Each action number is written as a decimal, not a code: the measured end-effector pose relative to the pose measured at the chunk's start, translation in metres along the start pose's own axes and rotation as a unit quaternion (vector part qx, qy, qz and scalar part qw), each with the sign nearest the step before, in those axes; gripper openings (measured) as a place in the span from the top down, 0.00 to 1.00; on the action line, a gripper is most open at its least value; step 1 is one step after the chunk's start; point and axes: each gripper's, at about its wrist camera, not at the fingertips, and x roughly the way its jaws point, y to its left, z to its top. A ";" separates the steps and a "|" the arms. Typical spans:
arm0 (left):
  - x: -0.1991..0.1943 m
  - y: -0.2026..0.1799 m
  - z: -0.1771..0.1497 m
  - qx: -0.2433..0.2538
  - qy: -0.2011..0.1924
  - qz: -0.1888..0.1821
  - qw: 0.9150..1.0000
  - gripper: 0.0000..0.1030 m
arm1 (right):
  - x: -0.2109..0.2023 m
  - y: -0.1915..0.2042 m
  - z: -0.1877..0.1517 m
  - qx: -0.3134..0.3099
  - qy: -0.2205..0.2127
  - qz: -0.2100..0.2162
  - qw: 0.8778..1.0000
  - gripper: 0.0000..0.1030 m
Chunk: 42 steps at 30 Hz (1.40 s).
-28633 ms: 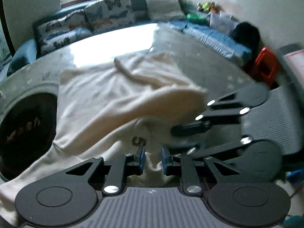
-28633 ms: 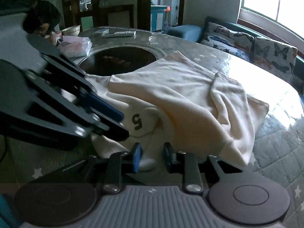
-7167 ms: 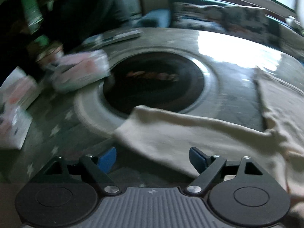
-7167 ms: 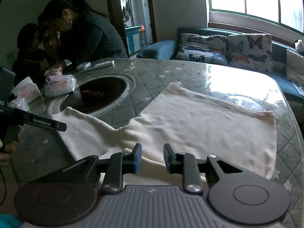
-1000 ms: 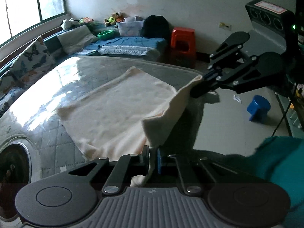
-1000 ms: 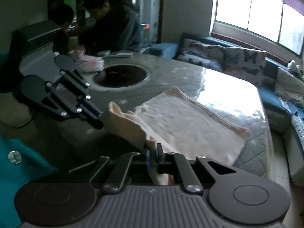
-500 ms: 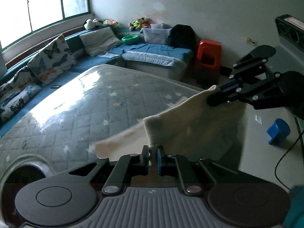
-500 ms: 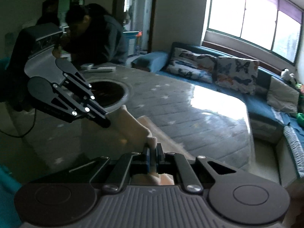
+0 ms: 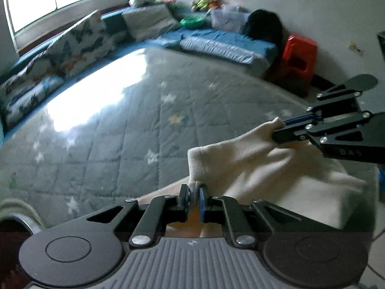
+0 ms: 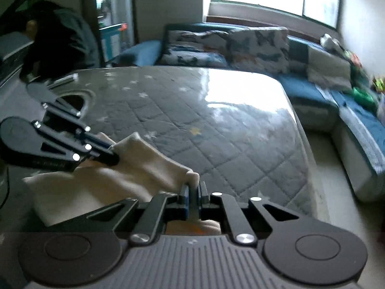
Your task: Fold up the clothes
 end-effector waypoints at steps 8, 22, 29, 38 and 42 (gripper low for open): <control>-0.024 0.026 -0.005 -0.040 -0.025 0.021 0.999 0.66 | -0.022 -0.015 -0.025 0.028 -0.003 -0.002 1.000 0.76; -0.044 0.042 -0.045 -0.105 0.006 -0.018 0.994 0.62 | -0.047 -0.033 -0.064 0.095 0.003 0.002 0.995 0.74; -0.046 0.042 -0.036 -0.092 -0.011 0.005 0.996 0.94 | -0.038 -0.033 -0.064 0.102 -0.002 0.000 0.995 0.74; -0.037 0.023 -0.038 -0.035 -0.020 0.058 0.997 0.94 | -0.033 -0.024 -0.064 0.078 -0.008 -0.016 0.997 0.69; -0.039 0.026 -0.035 -0.045 -0.024 0.062 0.997 0.94 | -0.030 -0.024 -0.064 0.081 -0.009 -0.010 0.997 0.71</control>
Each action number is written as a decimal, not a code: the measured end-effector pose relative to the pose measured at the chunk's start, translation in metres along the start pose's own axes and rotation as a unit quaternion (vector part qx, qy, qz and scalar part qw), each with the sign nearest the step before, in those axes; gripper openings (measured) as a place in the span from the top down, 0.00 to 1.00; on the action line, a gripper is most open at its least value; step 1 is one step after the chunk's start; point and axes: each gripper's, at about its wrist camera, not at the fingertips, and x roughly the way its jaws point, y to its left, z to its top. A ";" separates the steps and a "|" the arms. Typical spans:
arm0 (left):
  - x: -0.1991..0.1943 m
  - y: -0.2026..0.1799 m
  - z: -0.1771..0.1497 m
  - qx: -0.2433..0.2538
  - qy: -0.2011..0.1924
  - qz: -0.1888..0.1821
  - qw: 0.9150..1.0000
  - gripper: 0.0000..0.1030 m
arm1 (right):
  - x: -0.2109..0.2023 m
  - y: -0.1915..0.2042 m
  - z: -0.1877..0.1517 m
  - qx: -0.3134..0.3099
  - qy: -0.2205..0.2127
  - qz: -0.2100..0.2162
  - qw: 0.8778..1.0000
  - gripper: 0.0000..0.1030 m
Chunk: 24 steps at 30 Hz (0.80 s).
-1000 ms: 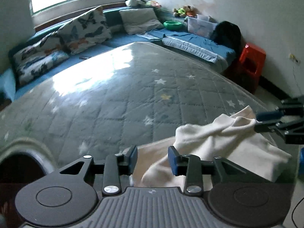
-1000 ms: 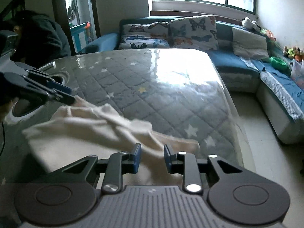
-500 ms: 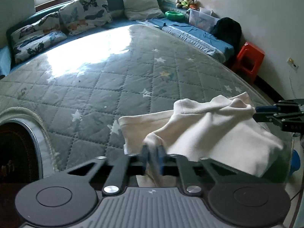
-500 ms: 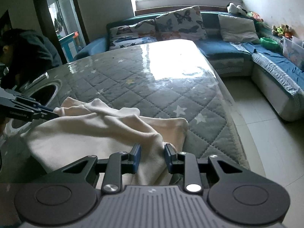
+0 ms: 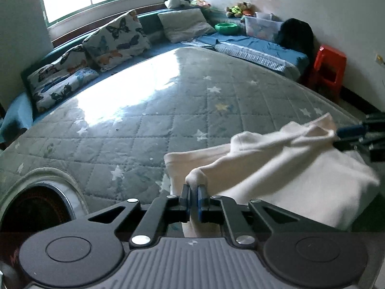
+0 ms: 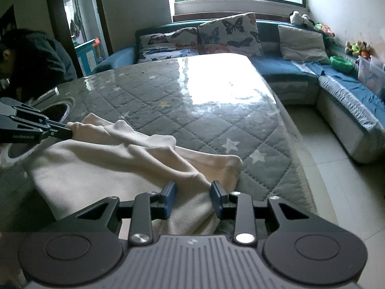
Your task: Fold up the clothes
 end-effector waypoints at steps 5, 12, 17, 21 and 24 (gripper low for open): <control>-0.008 0.000 0.003 0.001 -0.020 0.003 1.000 0.94 | -0.009 0.007 0.005 -0.024 -0.013 -0.028 0.999 0.98; 0.009 0.002 0.000 0.000 0.006 0.016 1.000 0.87 | -0.005 0.008 0.010 -0.042 -0.003 -0.059 0.997 0.96; -0.001 0.003 0.008 -0.001 -0.005 0.022 1.000 0.85 | -0.015 0.015 0.024 -0.048 -0.019 -0.044 0.998 0.90; -0.004 -0.008 0.017 0.000 -0.011 -0.020 1.000 0.85 | -0.007 0.028 0.036 -0.048 -0.008 0.022 0.999 0.90; 0.007 -0.022 0.023 0.012 0.002 -0.053 0.999 0.85 | 0.013 0.043 0.040 -0.060 0.010 0.034 0.998 0.90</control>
